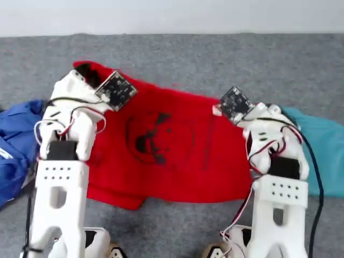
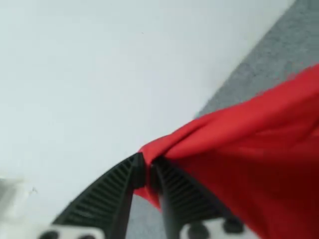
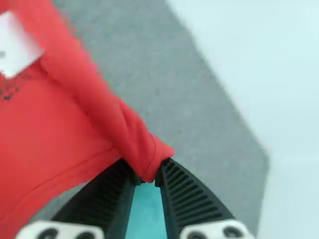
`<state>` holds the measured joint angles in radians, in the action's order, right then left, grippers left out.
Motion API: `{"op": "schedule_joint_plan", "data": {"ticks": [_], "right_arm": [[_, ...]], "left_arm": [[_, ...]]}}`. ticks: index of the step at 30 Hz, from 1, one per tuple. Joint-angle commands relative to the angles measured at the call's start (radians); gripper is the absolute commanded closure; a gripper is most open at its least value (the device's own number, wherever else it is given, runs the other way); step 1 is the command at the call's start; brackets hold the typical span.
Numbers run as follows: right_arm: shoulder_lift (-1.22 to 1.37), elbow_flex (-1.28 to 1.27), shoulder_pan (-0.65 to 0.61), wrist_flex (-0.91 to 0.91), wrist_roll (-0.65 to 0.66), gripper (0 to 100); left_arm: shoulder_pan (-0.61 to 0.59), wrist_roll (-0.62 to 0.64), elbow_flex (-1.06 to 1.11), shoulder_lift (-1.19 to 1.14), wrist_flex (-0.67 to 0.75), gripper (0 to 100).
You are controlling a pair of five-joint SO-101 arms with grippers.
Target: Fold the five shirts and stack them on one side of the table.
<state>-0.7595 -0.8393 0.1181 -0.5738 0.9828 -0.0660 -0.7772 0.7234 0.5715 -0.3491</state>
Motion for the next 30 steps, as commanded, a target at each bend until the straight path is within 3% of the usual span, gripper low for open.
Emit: {"op": "schedule_joint_plan", "data": {"ticks": [1,5,15,21,30], "right_arm": [[0.074,0.009,-0.005,0.208,0.011,98.8],[0.176,0.023,-0.007,0.367,0.011,98.8],[0.518,0.29,-0.016,0.515,0.011,98.8],[0.682,0.451,-0.015,0.522,0.011,98.8],[0.728,0.528,-0.015,0.519,0.011,98.8]], "left_arm": [[0.011,-0.009,-0.061,-0.087,0.167,98],[0.025,-0.009,-0.148,-0.219,0.239,98],[0.063,-0.009,-0.417,-0.499,0.315,98],[0.069,-0.009,-0.536,-0.629,0.315,98],[0.069,-0.009,-0.653,-0.724,0.315,98]]}}
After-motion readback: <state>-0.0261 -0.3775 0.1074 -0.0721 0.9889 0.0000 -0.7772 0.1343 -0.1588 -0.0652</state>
